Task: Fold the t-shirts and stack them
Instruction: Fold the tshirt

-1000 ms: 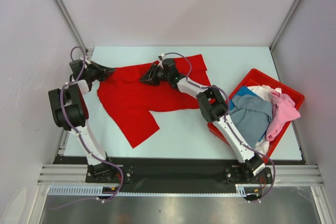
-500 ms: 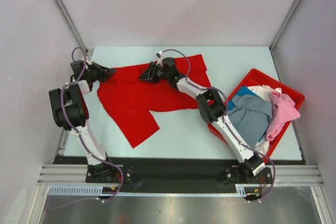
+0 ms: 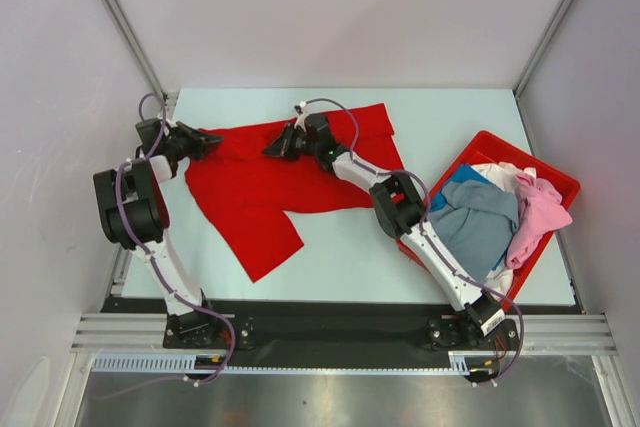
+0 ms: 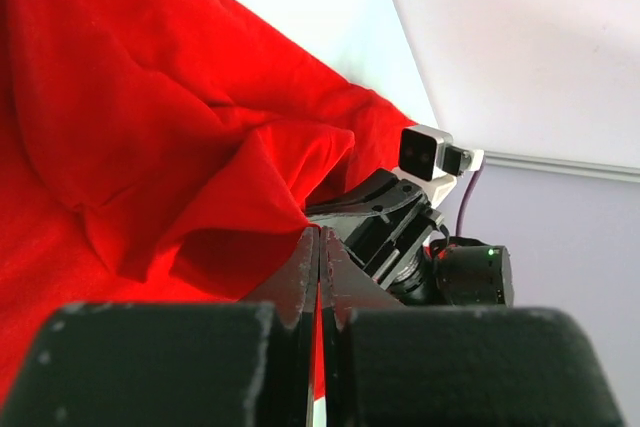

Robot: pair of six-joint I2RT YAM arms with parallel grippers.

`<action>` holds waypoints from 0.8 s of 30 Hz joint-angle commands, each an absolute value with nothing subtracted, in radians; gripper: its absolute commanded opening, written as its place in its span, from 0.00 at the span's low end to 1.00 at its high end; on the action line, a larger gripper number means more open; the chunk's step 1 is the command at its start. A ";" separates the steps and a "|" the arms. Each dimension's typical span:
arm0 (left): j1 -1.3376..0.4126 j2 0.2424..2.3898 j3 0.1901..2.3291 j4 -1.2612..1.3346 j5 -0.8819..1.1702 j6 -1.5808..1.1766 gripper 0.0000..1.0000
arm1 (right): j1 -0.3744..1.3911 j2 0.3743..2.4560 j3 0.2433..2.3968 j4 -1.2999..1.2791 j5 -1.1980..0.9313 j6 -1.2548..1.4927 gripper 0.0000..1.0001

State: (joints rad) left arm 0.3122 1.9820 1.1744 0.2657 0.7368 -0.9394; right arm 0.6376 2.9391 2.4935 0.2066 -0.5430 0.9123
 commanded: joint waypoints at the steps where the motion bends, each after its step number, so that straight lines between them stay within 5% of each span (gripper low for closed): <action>1: 0.305 1.914 1.184 0.237 0.752 -0.879 0.00 | 0.632 2.779 2.433 0.210 -0.548 0.998 0.01; 11: 0.305 1.845 1.121 0.107 0.718 -0.819 0.00 | 0.572 2.680 2.330 0.126 -0.755 1.317 0.00; 24: 0.305 1.770 1.089 -0.081 0.678 -0.749 0.00 | 0.571 2.606 2.223 -0.072 -0.885 1.296 0.00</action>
State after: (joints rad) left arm 0.3115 1.8339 1.0946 -0.0277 0.6922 -0.8005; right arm 0.5636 2.7075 2.2253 0.0051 -0.8261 1.3094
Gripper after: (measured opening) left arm 0.006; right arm 0.034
